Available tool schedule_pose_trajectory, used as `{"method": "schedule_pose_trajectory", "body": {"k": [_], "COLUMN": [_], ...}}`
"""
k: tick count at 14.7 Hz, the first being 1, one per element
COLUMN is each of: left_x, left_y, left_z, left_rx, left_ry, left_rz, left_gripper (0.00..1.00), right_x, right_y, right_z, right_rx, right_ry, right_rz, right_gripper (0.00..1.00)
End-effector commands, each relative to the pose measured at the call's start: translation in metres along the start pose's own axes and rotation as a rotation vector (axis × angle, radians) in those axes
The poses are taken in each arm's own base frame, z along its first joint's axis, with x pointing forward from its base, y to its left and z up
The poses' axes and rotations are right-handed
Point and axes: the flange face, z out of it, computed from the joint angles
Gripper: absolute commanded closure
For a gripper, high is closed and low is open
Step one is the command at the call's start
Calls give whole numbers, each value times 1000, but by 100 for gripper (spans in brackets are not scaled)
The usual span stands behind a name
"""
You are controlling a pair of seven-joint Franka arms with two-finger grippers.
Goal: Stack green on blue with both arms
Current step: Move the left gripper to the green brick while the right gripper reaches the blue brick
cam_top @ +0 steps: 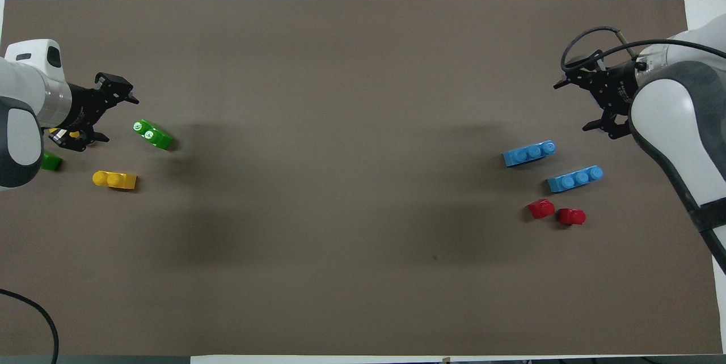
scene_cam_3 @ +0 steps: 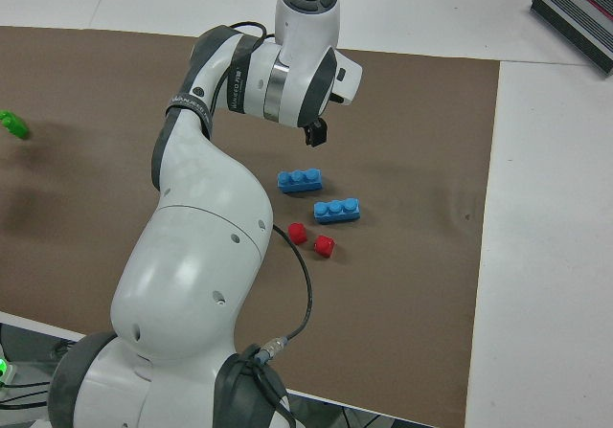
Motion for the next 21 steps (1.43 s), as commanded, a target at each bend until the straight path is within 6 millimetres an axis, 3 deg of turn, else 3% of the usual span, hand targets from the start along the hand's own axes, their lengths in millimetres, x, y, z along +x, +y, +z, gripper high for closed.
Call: {"method": "schedule_pose_trajectory", "body": {"k": [1, 6, 10, 13, 17, 21], "left_x": [5, 7, 8, 0, -1, -4], "left_y": [-7, 0, -2, -10, -12, -11], "left_z": [23, 66, 79, 99, 101, 102], "left_rx": [-33, -38, -31, -41, -41, -33], "left_ry": [17, 24, 19, 34, 36, 28], "left_rz": [-63, -123, -128, -129, -129, -125], "left_gripper": [0, 0, 0, 0, 0, 0], "right_x": [3, 16, 24, 28, 42, 40], "right_y": [6, 18, 22, 24, 34, 46], "right_z": [16, 34, 44, 53, 67, 87], "right_rx": [48, 73, 74, 80, 76, 40], "right_ry": [-52, -77, -110, -146, -176, -196], "right_rz": [122, 236, 274, 324, 374, 386], "right_gripper": [1, 1, 1, 1, 1, 1]}}
